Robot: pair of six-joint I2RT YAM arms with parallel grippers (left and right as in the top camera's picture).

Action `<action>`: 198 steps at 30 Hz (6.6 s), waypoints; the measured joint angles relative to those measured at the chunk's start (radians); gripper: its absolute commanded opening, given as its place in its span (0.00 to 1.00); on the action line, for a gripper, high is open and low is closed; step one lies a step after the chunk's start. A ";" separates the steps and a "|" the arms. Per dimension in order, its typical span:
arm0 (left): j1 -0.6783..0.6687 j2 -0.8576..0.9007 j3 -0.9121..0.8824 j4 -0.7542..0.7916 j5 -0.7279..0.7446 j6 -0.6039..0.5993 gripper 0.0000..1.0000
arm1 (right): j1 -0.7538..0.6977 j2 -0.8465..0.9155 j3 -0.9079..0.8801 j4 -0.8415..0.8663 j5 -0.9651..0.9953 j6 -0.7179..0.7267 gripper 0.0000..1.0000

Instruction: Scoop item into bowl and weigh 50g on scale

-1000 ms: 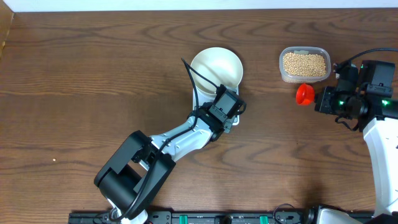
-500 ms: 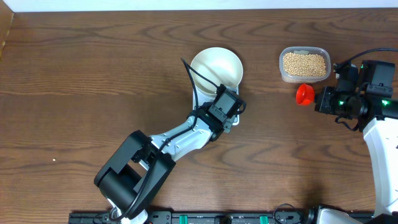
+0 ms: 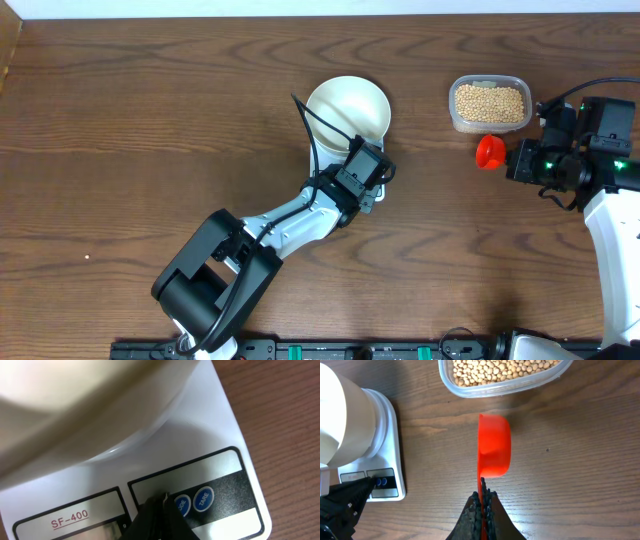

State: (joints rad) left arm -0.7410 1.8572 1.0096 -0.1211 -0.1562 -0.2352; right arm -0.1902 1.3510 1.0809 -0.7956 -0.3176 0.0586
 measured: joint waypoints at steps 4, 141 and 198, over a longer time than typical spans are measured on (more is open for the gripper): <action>0.000 0.000 0.003 -0.016 -0.004 -0.001 0.07 | 0.000 0.000 0.000 0.000 0.000 0.000 0.01; 0.646 -0.491 -0.048 0.085 0.058 -0.156 0.07 | -0.005 0.002 0.001 0.366 0.189 0.360 0.01; 0.061 -0.130 -0.049 0.026 0.154 0.061 0.07 | -0.005 0.002 0.002 0.080 0.082 0.089 0.01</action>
State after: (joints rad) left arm -0.6800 1.7271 0.9607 -0.0948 -0.0025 -0.1745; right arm -0.1947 1.3533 1.0832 -0.7151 -0.2356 0.1474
